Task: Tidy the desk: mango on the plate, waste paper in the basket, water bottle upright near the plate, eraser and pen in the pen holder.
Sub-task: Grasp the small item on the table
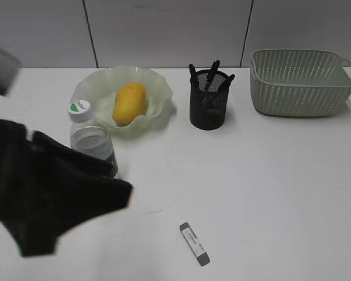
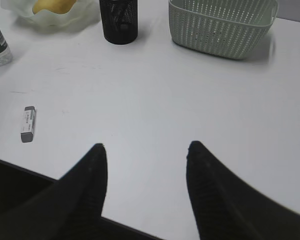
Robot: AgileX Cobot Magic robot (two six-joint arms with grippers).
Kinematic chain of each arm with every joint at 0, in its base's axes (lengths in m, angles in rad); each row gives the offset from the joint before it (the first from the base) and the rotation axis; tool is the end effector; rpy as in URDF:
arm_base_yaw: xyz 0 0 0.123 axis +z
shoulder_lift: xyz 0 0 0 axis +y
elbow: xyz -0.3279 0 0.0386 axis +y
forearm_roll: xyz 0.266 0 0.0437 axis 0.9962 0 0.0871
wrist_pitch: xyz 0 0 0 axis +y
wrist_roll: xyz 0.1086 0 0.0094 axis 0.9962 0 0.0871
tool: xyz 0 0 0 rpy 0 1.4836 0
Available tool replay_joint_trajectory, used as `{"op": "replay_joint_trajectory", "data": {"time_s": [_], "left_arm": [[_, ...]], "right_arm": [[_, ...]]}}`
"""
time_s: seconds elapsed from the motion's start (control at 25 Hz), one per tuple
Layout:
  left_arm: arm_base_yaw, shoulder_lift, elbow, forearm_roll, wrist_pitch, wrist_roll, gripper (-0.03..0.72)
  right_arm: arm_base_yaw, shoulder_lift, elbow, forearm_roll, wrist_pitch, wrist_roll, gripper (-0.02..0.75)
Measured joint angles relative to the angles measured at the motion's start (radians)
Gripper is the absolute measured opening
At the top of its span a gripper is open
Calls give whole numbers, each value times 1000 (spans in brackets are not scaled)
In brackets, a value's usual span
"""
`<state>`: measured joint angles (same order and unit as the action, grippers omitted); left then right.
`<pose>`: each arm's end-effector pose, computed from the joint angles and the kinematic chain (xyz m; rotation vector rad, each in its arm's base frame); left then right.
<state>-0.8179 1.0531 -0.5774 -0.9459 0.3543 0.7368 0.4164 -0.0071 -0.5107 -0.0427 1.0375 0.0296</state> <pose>0.1238 -0.1771 0.2848 0.8781 2.1050 -0.8589 -0.0165 -0.0117 0.2832 -0.3846 1.9732 0.2348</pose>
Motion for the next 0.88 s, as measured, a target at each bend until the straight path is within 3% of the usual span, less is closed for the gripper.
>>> {"op": "replay_joint_trajectory", "data": {"time_s": [0.08, 0.16, 0.24, 0.44, 0.56, 0.88], "left_arm": [[-166, 122, -5, -6, -139, -77, 363], [-251, 262, -33, -9, -203, -159, 363], [-284, 405, -94, -11, -191, -194, 363], [-293, 674, -253, -11, -126, -219, 403], [-279, 737, -299, -11, -124, -305, 449], [-135, 762, -302, -12, -178, -497, 466]], "right_arm": [[0, 0, 0, 0, 0, 0, 412], [0, 0, 0, 0, 0, 0, 412], [0, 0, 0, 0, 0, 0, 412], [0, 0, 0, 0, 0, 0, 412], [0, 0, 0, 0, 0, -1, 412], [0, 0, 0, 0, 0, -1, 412]]}}
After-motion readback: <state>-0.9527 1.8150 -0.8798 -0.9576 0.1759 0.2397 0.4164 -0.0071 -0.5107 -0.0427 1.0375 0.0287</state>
